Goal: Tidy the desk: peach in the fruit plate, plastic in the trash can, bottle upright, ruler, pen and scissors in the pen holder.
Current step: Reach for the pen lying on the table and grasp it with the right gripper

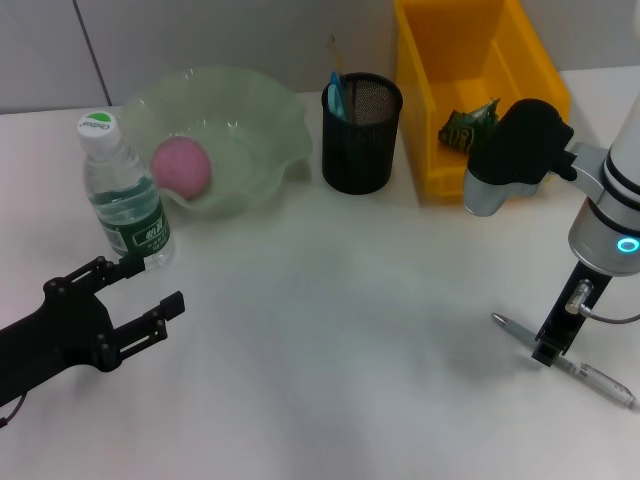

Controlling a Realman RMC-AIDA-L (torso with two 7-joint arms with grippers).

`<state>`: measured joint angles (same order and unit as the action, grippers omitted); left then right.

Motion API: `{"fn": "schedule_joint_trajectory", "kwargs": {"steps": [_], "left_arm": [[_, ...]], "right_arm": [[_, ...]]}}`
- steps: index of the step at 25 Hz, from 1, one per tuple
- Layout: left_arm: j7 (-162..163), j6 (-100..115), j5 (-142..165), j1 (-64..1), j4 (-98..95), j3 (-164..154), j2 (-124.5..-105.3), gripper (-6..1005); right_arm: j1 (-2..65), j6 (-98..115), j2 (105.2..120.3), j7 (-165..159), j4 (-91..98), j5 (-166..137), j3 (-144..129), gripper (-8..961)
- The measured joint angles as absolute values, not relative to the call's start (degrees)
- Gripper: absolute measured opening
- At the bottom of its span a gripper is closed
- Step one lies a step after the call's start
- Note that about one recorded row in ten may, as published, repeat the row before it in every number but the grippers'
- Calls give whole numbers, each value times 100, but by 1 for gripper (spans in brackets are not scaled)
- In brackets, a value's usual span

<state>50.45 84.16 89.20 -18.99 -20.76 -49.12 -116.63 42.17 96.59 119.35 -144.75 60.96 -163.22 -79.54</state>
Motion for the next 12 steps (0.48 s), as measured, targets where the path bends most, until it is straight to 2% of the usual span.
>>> {"fn": "schedule_joint_trajectory", "kwargs": {"steps": [12], "left_arm": [[5045, 8418, 8920, -1908, -2083, -4913, -11658, 742]], "right_arm": [[4237, 9659, 11935, -14475, 6029, -16340, -7963, 275]]}}
